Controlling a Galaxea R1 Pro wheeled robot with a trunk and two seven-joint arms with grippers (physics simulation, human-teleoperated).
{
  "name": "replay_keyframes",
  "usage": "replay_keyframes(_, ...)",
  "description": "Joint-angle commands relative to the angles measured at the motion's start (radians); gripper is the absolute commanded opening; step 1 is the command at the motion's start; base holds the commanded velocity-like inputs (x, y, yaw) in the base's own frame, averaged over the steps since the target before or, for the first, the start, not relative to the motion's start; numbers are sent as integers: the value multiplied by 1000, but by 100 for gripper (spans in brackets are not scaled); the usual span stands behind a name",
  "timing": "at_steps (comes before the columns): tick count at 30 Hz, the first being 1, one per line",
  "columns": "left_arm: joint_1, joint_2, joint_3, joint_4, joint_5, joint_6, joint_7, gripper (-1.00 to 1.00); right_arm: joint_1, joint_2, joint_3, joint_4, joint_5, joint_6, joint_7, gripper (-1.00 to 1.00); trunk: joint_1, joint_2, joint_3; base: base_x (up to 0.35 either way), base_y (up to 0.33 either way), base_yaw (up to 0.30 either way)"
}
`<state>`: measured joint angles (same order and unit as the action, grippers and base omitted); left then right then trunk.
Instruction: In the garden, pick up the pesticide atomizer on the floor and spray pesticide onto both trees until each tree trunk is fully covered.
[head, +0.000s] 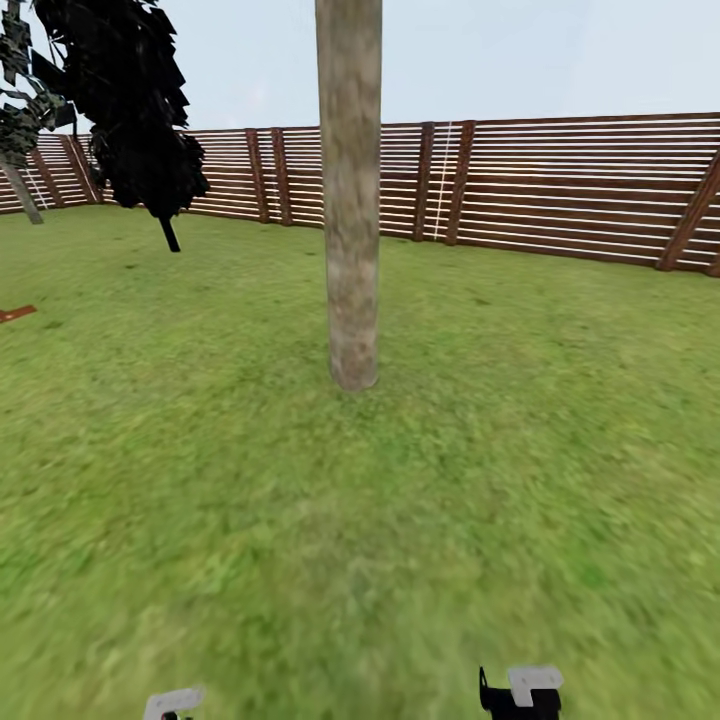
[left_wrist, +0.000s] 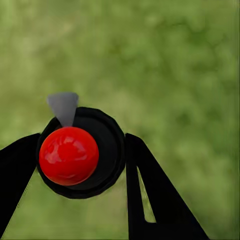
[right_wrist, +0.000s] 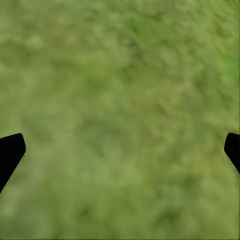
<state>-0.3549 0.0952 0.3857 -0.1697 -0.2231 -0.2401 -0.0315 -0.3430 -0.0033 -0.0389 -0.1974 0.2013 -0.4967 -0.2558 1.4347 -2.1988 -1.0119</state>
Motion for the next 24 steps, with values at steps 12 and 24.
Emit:
replay_keyframes(12,0,0,9,1,-9,-4,-4,-100,-1,0,-4,1,10,-2,-5,100,0,0,-1,339,0,0)
replay_keyframes(24,0,0,9,1,-9,-4,-4,-100,-1,2,-4,1,10,-2,-5,100,0,0,-1,339,0,-35)
